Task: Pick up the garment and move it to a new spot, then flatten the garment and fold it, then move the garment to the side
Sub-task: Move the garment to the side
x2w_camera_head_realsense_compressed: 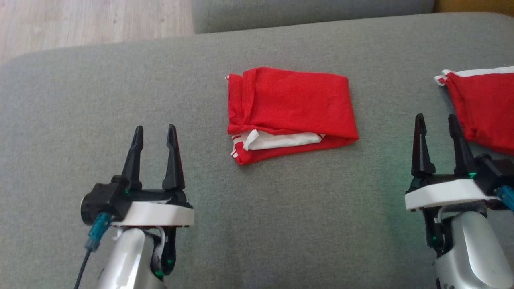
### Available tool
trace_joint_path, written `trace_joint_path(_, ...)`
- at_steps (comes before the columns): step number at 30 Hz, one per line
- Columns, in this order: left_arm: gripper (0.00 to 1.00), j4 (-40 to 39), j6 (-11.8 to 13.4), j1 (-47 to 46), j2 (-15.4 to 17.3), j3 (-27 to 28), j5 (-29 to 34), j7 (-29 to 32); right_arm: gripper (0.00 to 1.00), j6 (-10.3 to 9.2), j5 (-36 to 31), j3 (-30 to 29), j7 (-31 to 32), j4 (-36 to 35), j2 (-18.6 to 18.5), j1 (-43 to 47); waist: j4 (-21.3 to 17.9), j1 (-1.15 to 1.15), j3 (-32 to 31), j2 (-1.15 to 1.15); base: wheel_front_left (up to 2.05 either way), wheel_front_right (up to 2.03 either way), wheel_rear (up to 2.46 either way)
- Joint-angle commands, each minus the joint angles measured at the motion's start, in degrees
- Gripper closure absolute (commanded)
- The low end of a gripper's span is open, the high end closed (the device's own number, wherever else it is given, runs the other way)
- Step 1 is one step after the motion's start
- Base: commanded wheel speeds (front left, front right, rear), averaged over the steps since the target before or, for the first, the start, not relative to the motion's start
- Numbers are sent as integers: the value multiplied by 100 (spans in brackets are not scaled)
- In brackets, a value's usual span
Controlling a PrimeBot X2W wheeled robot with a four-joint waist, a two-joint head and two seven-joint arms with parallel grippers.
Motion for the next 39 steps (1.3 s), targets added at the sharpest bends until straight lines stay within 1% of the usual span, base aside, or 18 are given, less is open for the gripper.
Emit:
trace_joint_path(1, 0, -201, 20, -205, 41, 137, 1, -29, 0, -4, 10, 152, -41, -177, 6, -160, 33, 0, 47, 0, 0, 0, 0)
trace_joint_path(7, 0, -247, 23, -388, 41, 23, 14, -29, 0, -4, -100, 232, 124, -82, 7, -459, 200, 0, 357, 0, 0, 0, 0)
trace_joint_path(12, 0, -267, 32, -557, 41, -42, 22, -29, 0, -4, 169, 374, 559, 333, 7, -923, 376, 0, 624, 0, 0, 0, 0)
trace_joint_path(15, 0, -273, 39, -642, 40, -101, -8, -29, 0, -4, 180, 422, 876, 764, 7, -1195, 494, 0, 735, 0, 0, 0, 0)
trace_joint_path(18, 0, -273, 47, -703, 40, -185, -37, -29, 0, -4, 474, 515, 1162, 1285, 7, -1437, 620, 0, 812, 0, 0, 0, 0)
trace_joint_path(22, 0, -270, 89, -761, 40, -267, -76, -29, 0, -4, 524, 548, 1253, 1897, 7, -1724, 749, 0, 875, 0, 0, 0, 0)
trace_joint_path(23, 0, -277, 107, -771, 40, -287, -92, -29, 0, -4, 546, 589, 1284, 2169, 7, -1841, 792, 0, 894, 0, 0, 0, 0)
trace_joint_path(25, 0, -279, 117, -768, 40, -306, -101, -29, 0, -4, 596, 628, 1273, 2412, 7, -1954, 823, 0, 904, 0, 0, 0, 0)
trace_joint_path(29, 0, -285, 134, -761, 40, -327, -108, -29, 0, -4, 484, 705, 1212, 2834, 7, -2151, 845, 0, 912, 0, 0, 0, 0)
trace_joint_path(30, 0, -284, 141, -759, 40, -325, -112, -29, 5, -4, 432, 756, 1182, 2910, 7, -2189, 840, 0, 910, 0, 0, 0, 0)
trace_joint_path(31, 0, -282, 148, -759, 40, -324, -113, -29, 65, -4, 357, 793, 1118, 2969, 7, -2225, 829, 0, 909, 0, 0, 0, 0)
trace_joint_path(32, 0, -279, 154, -762, 40, -323, -113, -29, 100, -4, 240, 809, 1029, 3018, 7, -2266, 814, 0, 909, 0, 0, 0, 0)
trace_joint_path(35, 0, -255, 146, -769, 40, -325, -102, -29, 100, -4, -232, 833, 756, 3125, 7, -2381, 740, 0, 875, 0, 0, 0, 0)
trace_joint_path(39, 0, -226, 118, -772, 40, -348, -79, -29, 100, -4, -904, 721, 489, 3160, -1, -2534, 593, 0, 762, 0, 0, 0, 0)
